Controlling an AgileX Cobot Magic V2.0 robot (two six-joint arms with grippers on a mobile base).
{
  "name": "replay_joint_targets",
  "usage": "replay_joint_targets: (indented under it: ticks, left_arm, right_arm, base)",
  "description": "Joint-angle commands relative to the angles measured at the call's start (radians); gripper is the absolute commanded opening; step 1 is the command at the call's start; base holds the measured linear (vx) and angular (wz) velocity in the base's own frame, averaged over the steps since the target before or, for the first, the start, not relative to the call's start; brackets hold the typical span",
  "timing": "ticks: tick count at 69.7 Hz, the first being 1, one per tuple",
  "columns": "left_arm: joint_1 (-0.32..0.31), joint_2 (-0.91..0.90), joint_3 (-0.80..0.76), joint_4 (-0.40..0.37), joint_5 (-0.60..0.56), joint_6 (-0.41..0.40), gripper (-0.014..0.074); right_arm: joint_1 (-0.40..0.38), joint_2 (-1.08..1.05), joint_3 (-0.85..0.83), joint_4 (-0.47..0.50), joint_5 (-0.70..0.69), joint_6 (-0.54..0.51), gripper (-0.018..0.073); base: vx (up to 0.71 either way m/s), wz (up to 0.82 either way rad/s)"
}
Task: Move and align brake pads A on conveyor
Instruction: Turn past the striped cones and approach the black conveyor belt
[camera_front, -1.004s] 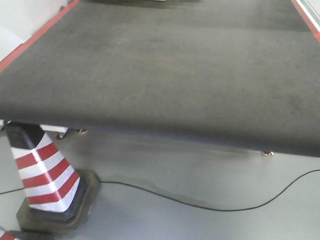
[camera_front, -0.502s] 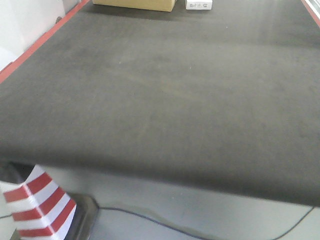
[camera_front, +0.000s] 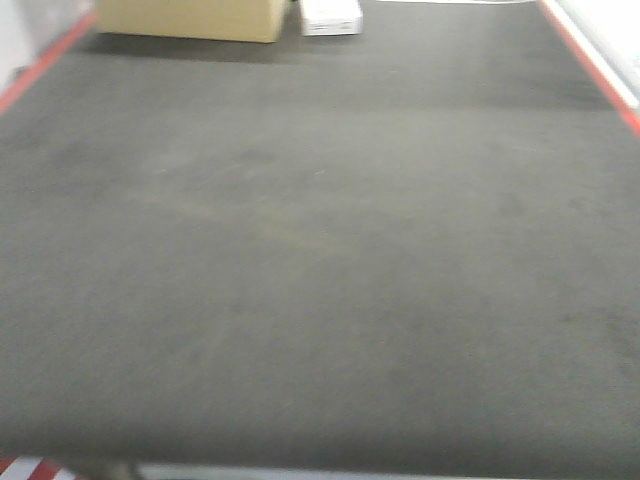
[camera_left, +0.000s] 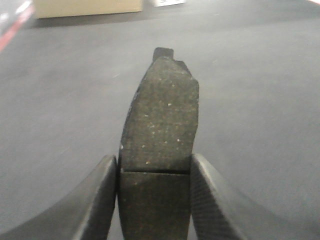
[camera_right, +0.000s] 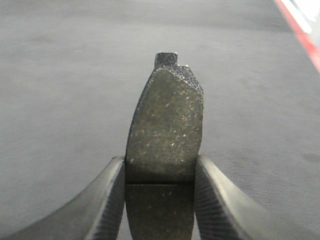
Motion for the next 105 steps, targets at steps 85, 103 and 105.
replay_joint_targets:
  ticks: [85,103,105]
  left_arm:
    - [-0.003,0.010,-0.032,-0.019,-0.096,-0.009,0.0115]
    - [-0.003,0.010,-0.032,-0.019,-0.096,-0.009,0.0115]
    - [-0.003,0.010,-0.032,-0.019,-0.096,-0.009,0.0115]
  right_arm:
    - [0.000,0.008,-0.032,-0.007,-0.095,-0.008,0.0022]
    - [0.000,0.008,-0.032,-0.007,-0.095,-0.008,0.0022]
    - [0.000,0.008,-0.032,-0.007,-0.095,-0.008,0.0022]
  base:
    - [0.03,-0.05]
    - [0.00,0.00]
    - [0.00,0.00]
